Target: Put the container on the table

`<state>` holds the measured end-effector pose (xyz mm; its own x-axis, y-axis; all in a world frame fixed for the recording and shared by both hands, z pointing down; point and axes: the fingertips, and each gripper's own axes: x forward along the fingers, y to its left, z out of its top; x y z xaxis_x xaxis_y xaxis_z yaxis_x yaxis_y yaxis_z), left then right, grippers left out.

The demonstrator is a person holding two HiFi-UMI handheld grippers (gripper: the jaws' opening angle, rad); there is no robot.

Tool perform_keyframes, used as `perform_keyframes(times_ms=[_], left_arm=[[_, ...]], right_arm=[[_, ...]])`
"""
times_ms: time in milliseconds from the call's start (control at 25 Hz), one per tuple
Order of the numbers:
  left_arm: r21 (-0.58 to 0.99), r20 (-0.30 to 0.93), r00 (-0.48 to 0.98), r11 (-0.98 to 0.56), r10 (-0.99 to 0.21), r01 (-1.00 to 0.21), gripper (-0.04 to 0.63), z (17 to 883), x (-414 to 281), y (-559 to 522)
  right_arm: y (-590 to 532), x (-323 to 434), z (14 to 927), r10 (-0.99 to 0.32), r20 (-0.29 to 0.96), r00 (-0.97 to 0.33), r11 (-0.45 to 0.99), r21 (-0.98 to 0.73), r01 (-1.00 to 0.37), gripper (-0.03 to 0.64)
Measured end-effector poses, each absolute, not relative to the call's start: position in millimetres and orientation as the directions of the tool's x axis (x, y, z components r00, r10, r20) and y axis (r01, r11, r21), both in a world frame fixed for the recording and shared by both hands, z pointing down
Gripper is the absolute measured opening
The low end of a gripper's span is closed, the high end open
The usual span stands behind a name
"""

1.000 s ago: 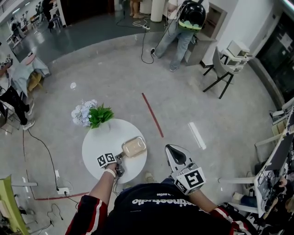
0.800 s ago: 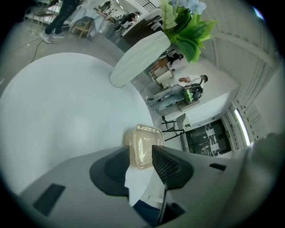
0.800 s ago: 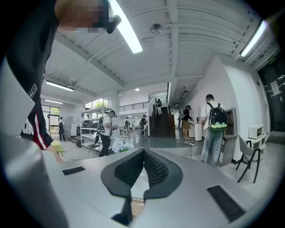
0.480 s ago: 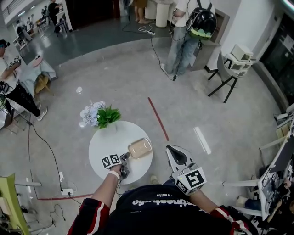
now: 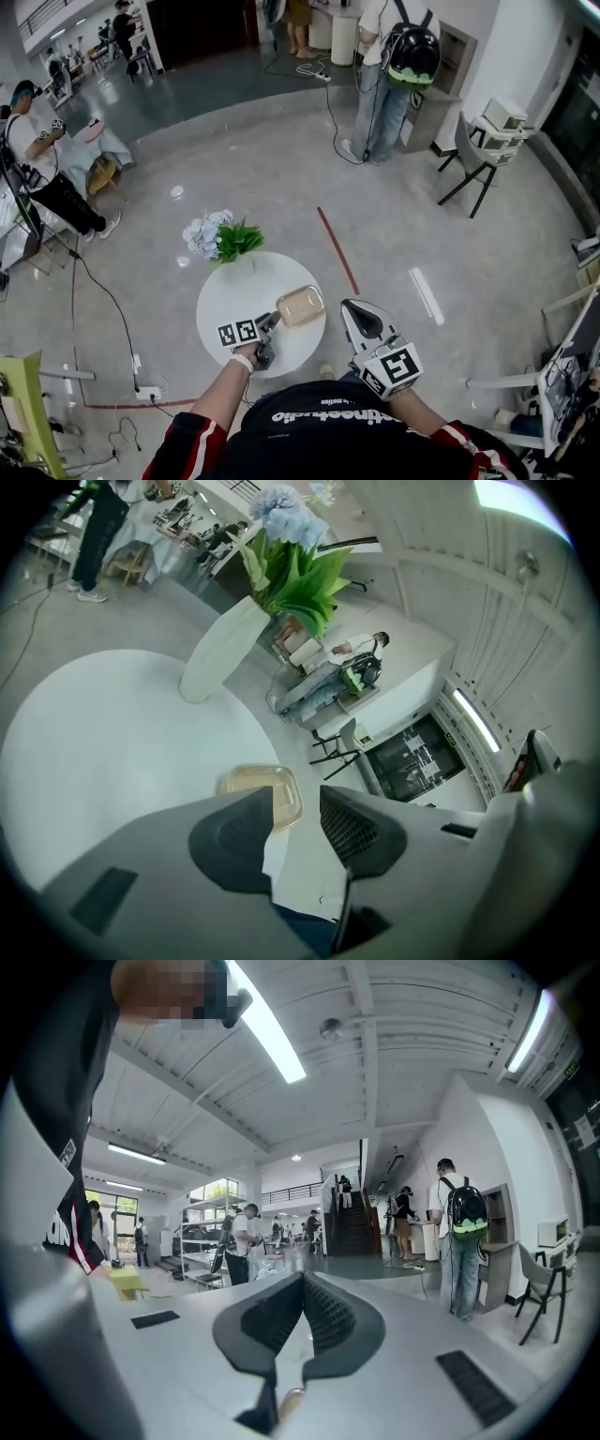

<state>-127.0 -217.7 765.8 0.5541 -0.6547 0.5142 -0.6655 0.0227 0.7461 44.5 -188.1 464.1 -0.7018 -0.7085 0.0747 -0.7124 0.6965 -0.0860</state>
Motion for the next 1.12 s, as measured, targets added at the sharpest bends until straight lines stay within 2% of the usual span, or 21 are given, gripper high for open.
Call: perform_keyframes(times_ms=[600,1120], left_arm=[[0.694,0.324,0.631,-0.277,-0.704,-0.665,0.149,653.0,-112.0,-213.2],[0.461,0.229,0.599,-0.456,-0.767,-0.761,0.149,555.7,-110.3,-201.2]], right_arm=[[-177.1,12.5,455.5,-0.677,0.053,-0.734,0.728,-0.094,-0.679,0.015],[-175.6,-14.1,447.2,-0.645,0.045,-0.763,0.759,-0.084,-0.646,0.015]])
